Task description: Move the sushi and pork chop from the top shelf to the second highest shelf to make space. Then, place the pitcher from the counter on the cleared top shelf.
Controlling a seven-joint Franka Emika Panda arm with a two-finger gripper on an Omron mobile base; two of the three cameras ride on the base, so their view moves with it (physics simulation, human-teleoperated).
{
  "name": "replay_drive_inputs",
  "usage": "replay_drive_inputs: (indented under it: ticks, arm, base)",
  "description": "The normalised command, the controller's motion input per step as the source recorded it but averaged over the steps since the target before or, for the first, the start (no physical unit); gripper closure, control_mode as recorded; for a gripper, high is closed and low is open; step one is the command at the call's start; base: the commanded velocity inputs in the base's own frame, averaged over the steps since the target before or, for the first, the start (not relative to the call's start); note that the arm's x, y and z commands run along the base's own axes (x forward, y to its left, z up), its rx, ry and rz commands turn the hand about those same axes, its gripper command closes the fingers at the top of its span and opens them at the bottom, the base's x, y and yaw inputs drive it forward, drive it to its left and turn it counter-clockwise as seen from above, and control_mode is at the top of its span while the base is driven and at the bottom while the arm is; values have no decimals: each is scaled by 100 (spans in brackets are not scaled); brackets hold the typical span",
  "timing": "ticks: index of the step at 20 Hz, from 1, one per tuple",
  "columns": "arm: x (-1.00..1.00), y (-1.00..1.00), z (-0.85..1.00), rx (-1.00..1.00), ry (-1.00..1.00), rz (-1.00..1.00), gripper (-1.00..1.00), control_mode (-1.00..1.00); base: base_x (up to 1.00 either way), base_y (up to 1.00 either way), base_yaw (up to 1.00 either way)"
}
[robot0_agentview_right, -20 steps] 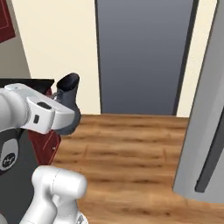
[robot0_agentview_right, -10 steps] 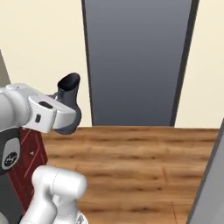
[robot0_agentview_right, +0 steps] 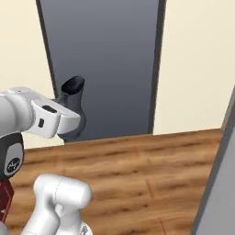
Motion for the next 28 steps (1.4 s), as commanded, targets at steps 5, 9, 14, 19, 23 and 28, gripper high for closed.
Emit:
replay_drive_inputs:
  ticks: [5,9,14,19,23,28]
  arm:
    - [0,0,0,0,0,0,100,100]
    - [0,0,0,0,0,0,100,100]
    - [0,0,0,0,0,0,100,100]
    - [0,0,0,0,0,0,100,100]
    - [0,0,0,0,0,0,100,100]
    - [0,0,0,0,0,0,100,100]
  base:
    - [56,-40,-52]
    - [56,-36,-57]
    - [60,-3,-56]
    - [59,31,-48]
    - [57,18,-48]
    - [48,4,-50]
